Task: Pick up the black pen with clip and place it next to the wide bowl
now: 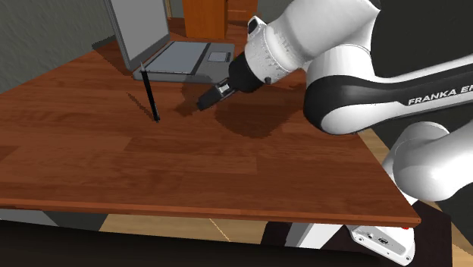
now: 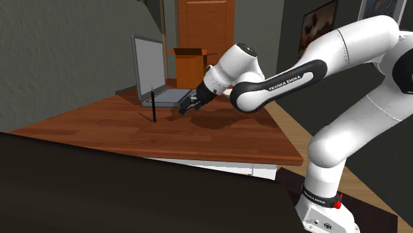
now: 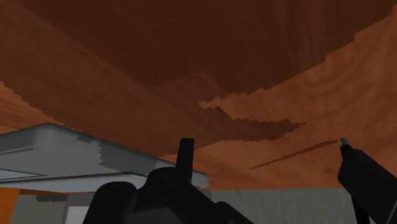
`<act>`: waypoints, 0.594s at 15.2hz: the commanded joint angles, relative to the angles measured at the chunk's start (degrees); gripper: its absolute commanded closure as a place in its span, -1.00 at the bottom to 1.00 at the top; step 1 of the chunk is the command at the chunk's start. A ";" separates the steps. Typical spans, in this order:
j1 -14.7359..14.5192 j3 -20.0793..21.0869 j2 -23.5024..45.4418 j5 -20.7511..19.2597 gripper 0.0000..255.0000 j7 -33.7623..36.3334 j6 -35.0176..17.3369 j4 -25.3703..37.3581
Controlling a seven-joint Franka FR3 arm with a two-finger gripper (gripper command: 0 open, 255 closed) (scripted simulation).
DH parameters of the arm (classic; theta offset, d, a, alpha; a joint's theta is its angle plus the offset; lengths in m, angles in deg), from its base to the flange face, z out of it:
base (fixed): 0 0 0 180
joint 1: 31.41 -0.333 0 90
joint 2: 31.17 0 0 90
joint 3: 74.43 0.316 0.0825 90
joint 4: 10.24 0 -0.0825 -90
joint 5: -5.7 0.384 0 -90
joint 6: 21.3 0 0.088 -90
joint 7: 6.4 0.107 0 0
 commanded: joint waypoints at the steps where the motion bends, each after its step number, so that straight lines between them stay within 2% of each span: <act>1: 3.43 4.56 1.43 -2.30 -1.00 3.11 -5.47 1.00; 4: 11.49 13.37 2.76 -6.29 -1.00 8.40 -12.58 3.40; 8: 25.26 27.13 1.28 -9.58 -1.00 14.78 -21.03 7.49; 9: 25.58 27.47 1.19 -9.43 -1.00 14.75 -21.21 7.58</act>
